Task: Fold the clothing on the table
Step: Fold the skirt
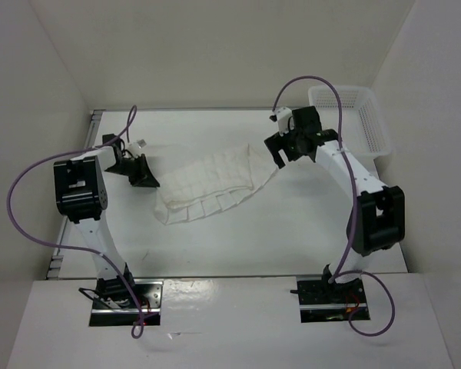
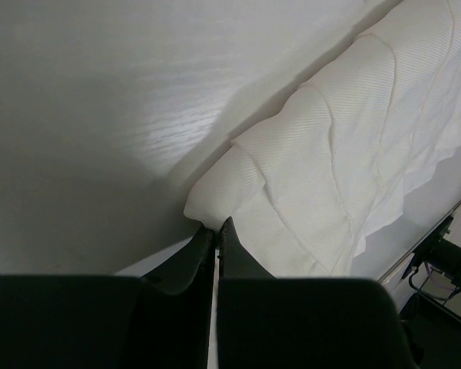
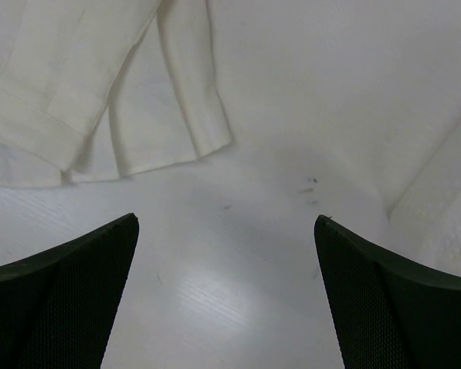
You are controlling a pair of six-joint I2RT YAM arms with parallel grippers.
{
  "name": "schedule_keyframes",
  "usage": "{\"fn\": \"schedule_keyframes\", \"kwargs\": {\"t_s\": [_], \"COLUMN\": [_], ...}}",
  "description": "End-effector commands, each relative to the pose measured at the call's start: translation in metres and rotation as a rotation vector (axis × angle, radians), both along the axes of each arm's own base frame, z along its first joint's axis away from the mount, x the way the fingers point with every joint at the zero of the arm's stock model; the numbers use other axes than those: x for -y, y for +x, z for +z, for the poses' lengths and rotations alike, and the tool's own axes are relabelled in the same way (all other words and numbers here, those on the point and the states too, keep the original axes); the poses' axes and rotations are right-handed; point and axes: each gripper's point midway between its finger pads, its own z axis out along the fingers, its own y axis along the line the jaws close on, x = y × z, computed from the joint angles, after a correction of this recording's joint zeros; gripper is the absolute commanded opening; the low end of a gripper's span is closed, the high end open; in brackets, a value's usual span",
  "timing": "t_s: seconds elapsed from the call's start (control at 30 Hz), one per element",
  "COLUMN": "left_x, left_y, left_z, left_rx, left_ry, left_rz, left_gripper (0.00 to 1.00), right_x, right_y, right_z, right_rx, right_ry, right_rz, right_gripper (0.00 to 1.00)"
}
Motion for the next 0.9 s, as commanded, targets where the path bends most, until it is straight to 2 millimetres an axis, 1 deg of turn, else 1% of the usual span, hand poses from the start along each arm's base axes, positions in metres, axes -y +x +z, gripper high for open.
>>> {"fn": "schedule_keyframes", "kwargs": {"t_s": [0.0,0.03,0.07,0.1,0.13,0.2,0.23,0.27,0.3,0.33,0.37,0.4,0.43,0.47,0.5,0.57,0.77,0.87], "left_x": [-0.017,-0.016,-0.020,-0.020,-0.019,-0.019,-0.020,-0.020,-0.019,-0.019,-0.018,-0.017,-0.017,-0.018,-0.017,-0.017,-0.017,-0.018], "left_y": [-0.012,-0.015,-0.016,-0.016,-0.020,-0.019,-0.022,-0.021,-0.025,-0.025,-0.028,-0.028,-0.033,-0.029,-0.032,-0.030,-0.031,-0.029], "left_z": [-0.006,-0.008,-0.005,-0.005,-0.008,-0.005,-0.008,-0.005,-0.007,-0.007,-0.009,-0.009,-0.012,-0.009,-0.011,-0.011,-0.014,-0.014], "left_rx": [-0.002,-0.010,-0.011,-0.011,-0.021,-0.012,-0.025,-0.022,-0.033,-0.033,-0.049,-0.056,-0.070,-0.059,-0.072,-0.067,-0.076,-0.066], "left_ry": [0.074,0.072,0.072,0.072,0.070,0.072,0.079,0.078,0.076,0.076,0.070,0.067,0.073,0.073,0.069,0.067,0.072,0.075], "left_rz": [-0.006,-0.007,0.002,0.002,0.002,0.002,0.004,0.013,0.012,0.012,0.020,0.030,0.031,0.042,0.049,0.060,0.071,0.071], "left_gripper": [0.00,0.00,0.00,0.00,0.00,0.00,0.00,0.00,0.00,0.00,0.00,0.00,0.00,0.00,0.00,0.00,0.00,0.00], "right_x": [-0.034,-0.036,-0.043,-0.047,-0.052,-0.053,-0.054,-0.053,-0.051,-0.050,-0.048,-0.042,-0.043,-0.045,-0.041,-0.044,-0.052,-0.058], "right_y": [0.015,0.021,0.026,0.026,0.031,0.035,0.042,0.041,0.043,0.048,0.049,0.053,0.056,0.054,0.055,0.056,0.046,0.040], "right_z": [0.006,-0.010,-0.008,-0.013,-0.026,-0.037,-0.049,-0.056,-0.059,-0.067,-0.070,-0.072,-0.069,-0.079,-0.080,-0.082,-0.093,-0.103], "right_rx": [-0.023,-0.060,-0.064,-0.093,-0.131,-0.171,-0.192,-0.225,-0.245,-0.263,-0.281,-0.284,-0.292,-0.326,-0.337,-0.348,-0.405,-0.433], "right_ry": [0.114,0.124,0.146,0.181,0.193,0.244,0.255,0.273,0.311,0.326,0.346,0.366,0.398,0.412,0.426,0.444,0.501,0.517], "right_rz": [0.141,0.158,0.178,0.213,0.234,0.249,0.258,0.259,0.264,0.271,0.269,0.261,0.262,0.264,0.257,0.267,0.281,0.283], "right_gripper": [0.99,0.99,0.99,0.99,0.99,0.99,0.99,0.99,0.99,0.99,0.99,0.99,0.99,0.99,0.99,0.99,0.99,0.99]}}
